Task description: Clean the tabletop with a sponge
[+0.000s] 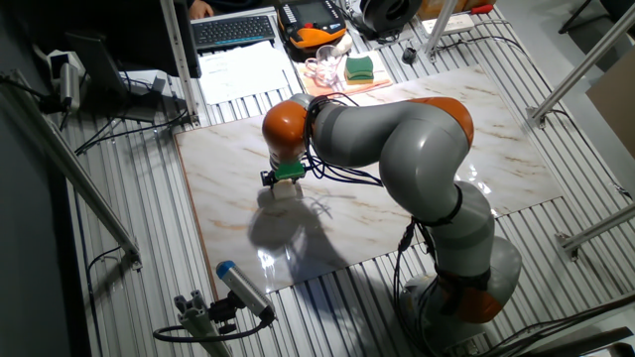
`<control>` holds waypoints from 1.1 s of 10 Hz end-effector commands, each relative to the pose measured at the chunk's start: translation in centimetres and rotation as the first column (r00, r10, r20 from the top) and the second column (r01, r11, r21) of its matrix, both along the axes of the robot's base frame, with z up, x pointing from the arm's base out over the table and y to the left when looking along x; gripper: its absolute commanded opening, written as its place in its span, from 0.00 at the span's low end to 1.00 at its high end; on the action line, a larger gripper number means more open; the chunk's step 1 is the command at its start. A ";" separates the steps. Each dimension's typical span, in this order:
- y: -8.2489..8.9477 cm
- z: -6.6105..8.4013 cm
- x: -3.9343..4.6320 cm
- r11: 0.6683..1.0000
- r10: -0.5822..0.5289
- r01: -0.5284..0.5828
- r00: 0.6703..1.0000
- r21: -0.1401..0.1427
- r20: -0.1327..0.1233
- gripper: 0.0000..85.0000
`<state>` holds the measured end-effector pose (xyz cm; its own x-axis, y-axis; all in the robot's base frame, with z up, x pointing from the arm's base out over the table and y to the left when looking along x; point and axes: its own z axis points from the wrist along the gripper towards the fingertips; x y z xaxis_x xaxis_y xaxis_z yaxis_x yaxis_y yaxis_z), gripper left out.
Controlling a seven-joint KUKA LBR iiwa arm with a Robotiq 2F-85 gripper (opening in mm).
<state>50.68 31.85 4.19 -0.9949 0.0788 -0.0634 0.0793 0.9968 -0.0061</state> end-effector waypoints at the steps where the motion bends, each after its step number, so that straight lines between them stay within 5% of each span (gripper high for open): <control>1: 0.0 0.1 0.02 1.000 0.000 0.000 1.000 -0.002 0.002 0.80; 11: 0.0 -0.2 0.23 1.000 -0.002 0.002 1.000 0.003 0.003 0.80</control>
<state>50.92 31.88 3.97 -0.9945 0.0802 -0.0676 0.0806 0.9967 -0.0031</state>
